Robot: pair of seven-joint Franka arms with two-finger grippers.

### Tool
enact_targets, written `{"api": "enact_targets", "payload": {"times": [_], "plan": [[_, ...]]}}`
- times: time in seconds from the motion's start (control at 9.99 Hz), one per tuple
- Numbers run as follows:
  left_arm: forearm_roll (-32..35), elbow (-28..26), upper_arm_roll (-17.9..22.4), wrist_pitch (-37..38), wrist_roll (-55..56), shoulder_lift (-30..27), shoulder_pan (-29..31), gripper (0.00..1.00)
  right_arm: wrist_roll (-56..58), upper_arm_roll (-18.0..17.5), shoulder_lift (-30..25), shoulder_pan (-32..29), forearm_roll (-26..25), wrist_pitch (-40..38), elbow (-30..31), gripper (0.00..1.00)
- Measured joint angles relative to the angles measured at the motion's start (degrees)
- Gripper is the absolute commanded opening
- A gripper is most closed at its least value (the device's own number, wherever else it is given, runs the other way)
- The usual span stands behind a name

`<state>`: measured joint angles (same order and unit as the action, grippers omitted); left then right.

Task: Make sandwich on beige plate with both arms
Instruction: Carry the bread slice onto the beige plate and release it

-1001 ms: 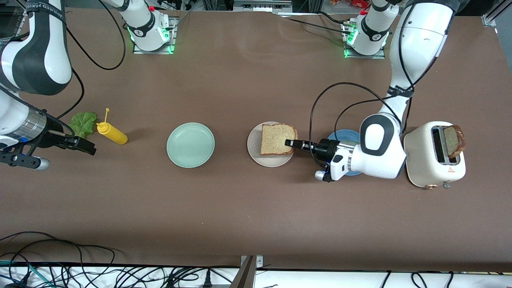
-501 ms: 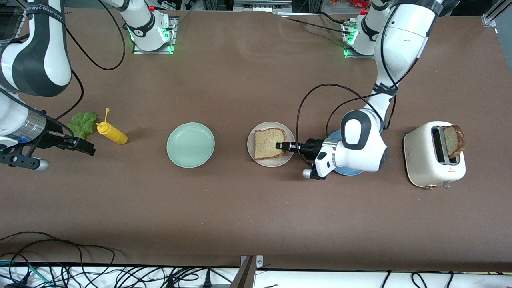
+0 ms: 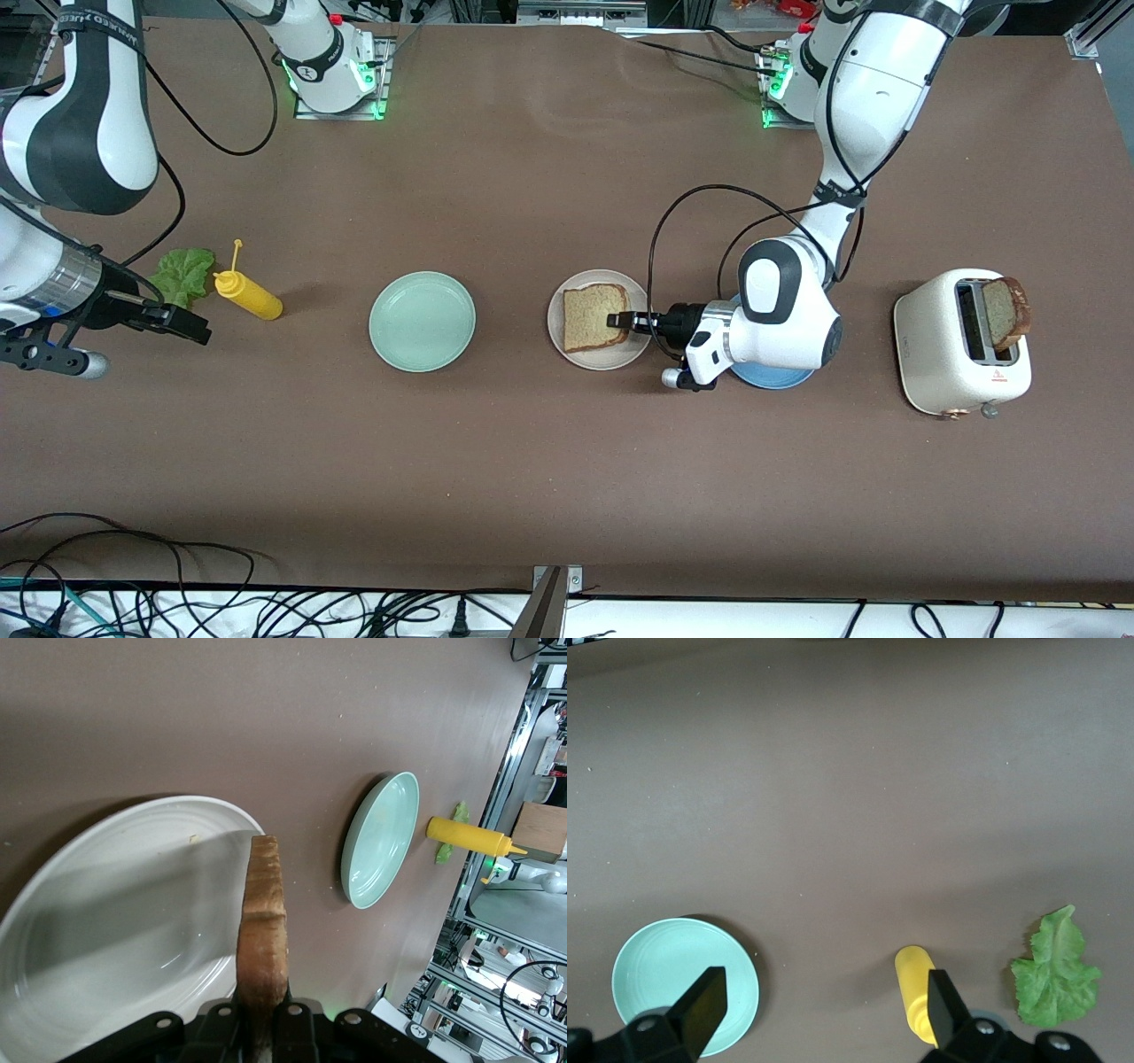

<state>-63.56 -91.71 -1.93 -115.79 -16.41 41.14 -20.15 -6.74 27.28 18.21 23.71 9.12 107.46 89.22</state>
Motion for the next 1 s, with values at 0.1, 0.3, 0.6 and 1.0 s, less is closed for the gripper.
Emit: {"api": "enact_targets", "payload": {"times": [0.1,0.3,0.6,1.0], "plan": [[0.00,-0.59,0.00,-0.26,-0.77,0.01,0.00,0.00,0.00,0.00,0.00,-0.01,0.00,0.00,0.00,1.00],[0.00,-1.90,0.00,-0.93,-1.94,0.02,-0.15,0.00,0.00,0.00,0.00,-0.01,0.00,0.00,0.00,1.00],[0.00,-2.47,-0.02,-1.05,-3.09,0.02,-0.66,0.00,0.00,0.00,0.00,-0.02,0.00,0.00,0.00,1.00],[0.00,-2.56,-0.02,-1.14,-3.15,0.04,-0.97,1.00,0.00,0.00,0.00,-0.02,0.00,0.00,0.00,1.00]]}}
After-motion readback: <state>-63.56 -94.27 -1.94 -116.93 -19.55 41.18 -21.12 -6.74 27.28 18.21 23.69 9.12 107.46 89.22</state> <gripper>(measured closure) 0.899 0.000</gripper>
